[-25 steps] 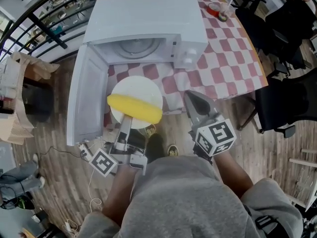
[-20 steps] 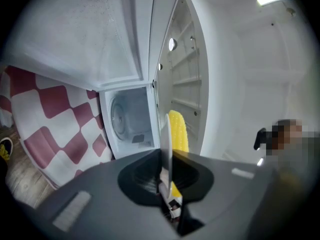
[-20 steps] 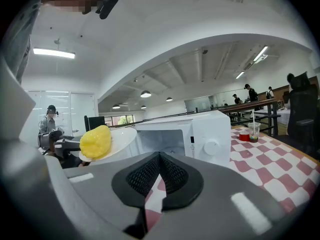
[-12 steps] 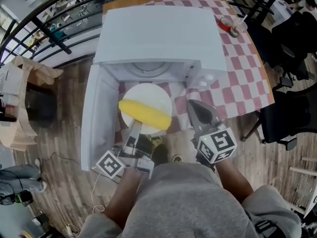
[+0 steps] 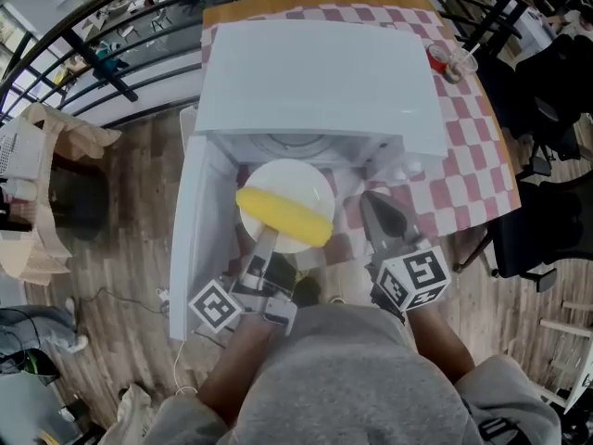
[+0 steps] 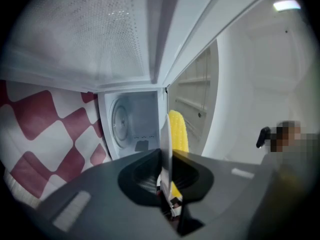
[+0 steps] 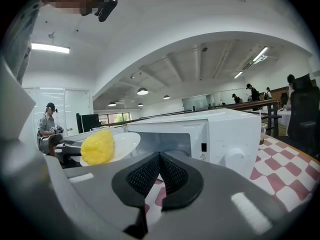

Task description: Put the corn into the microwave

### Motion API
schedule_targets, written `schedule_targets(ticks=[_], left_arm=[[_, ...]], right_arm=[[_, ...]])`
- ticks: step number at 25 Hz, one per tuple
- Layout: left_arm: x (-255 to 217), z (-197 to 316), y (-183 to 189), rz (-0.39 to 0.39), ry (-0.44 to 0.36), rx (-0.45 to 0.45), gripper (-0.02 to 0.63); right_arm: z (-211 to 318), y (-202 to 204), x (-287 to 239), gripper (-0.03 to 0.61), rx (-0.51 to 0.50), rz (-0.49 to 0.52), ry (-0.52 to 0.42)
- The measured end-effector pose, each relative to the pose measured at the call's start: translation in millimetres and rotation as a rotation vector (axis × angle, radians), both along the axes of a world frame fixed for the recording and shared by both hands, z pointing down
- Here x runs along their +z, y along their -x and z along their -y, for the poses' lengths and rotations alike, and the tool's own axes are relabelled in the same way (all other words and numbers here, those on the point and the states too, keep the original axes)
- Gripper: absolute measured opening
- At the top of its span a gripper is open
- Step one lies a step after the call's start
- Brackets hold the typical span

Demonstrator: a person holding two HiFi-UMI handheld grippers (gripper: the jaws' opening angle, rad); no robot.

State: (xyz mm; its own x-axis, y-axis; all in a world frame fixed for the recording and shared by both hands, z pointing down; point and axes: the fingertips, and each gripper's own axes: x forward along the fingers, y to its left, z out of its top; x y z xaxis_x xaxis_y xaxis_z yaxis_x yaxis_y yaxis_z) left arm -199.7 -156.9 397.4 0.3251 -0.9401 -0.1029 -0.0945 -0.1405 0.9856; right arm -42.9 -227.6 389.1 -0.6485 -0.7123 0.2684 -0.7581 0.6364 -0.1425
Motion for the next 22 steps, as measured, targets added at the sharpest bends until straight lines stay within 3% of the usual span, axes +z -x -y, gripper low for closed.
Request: schedule_targets(ticks=[8,22], left_arm=[[9,12,13,-0.001,0.024,-0.002,0.031],[29,54,-1,-0.018,0.037,0.03,0.031]], right_arm=[[10,19,3,0.0,0.005,-0.008,-0.003],[22,14,1,0.0,0.05,-0.03,-0.019]])
